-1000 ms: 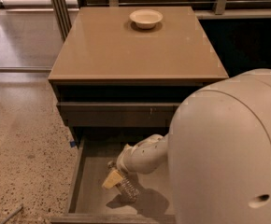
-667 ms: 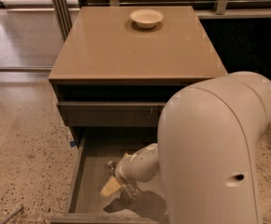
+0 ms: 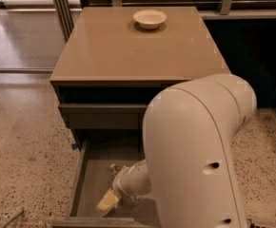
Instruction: Pick water bottle from middle drawer and place on counter
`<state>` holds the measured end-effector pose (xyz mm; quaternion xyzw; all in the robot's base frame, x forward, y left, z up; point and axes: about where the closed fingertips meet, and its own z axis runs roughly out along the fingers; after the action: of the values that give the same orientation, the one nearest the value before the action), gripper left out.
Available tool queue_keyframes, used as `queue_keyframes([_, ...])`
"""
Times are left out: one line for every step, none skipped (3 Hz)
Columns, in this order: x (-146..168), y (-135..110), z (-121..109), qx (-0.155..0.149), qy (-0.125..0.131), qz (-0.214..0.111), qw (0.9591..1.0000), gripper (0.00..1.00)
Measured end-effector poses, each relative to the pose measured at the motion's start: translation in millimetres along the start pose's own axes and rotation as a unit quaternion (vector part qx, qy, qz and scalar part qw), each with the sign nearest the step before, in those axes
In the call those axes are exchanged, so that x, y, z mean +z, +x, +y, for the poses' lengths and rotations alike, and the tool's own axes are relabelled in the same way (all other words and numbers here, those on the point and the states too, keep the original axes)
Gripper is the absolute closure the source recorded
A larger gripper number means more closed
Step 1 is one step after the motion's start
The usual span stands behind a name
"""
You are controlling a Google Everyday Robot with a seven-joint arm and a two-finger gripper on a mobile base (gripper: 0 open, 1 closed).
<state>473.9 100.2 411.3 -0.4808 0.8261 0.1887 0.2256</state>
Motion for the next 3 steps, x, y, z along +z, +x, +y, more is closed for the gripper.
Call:
queue_keyframes([18.4, -0.2, 2.7, -0.007, 0.006, -0.007, 0.9999, 0.0])
queue_keyframes([19.8, 11.8, -24.2, -0.003, 0.049, 0.005, 0.9988, 0.0])
queue_keyframes([5.9, 30.6, -51.0, 0.015, 0.086, 0.019, 0.996, 0.0])
